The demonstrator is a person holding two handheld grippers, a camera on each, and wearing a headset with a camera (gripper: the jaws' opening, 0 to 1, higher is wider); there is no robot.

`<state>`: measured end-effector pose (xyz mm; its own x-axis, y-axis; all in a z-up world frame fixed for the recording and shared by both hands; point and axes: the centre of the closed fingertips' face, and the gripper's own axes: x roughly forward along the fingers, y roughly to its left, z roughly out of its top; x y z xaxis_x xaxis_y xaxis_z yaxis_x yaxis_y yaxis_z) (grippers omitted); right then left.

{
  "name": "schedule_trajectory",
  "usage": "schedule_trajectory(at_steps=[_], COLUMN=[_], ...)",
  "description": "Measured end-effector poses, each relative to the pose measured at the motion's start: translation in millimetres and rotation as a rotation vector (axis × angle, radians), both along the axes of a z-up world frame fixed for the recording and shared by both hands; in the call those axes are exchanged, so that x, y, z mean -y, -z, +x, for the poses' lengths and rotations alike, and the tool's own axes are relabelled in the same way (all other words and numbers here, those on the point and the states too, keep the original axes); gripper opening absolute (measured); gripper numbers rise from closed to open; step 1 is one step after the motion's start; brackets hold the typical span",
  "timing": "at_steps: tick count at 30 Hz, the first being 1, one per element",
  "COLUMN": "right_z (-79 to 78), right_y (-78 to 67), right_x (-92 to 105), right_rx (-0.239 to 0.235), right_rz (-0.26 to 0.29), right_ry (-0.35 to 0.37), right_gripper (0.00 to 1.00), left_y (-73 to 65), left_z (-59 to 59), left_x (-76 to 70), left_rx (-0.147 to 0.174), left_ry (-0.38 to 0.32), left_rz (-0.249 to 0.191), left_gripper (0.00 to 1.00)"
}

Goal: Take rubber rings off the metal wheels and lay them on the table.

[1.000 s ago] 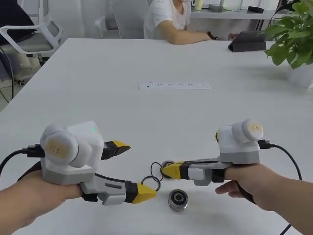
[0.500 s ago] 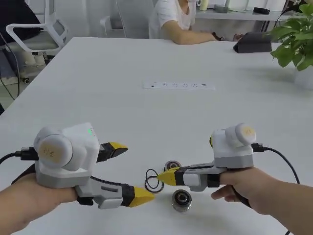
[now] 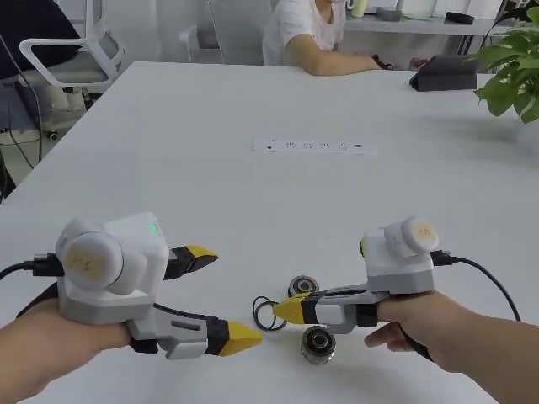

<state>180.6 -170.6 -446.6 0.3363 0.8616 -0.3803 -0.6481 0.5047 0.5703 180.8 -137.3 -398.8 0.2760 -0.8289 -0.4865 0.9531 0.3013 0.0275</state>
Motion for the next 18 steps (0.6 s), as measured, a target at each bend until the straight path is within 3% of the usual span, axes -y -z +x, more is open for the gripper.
schedule_trajectory(at_steps=[18], right_z=[6.6], right_y=[12.3], right_x=[12.1], right_rx=[-0.032], right_rz=[-0.035], right_ry=[0.059], right_gripper=[0.0], left_y=[-0.9], left_z=[1.2], left_x=[3.3], left_rx=[-0.006], left_ry=[0.0], left_rz=[-0.004], left_gripper=[0.7])
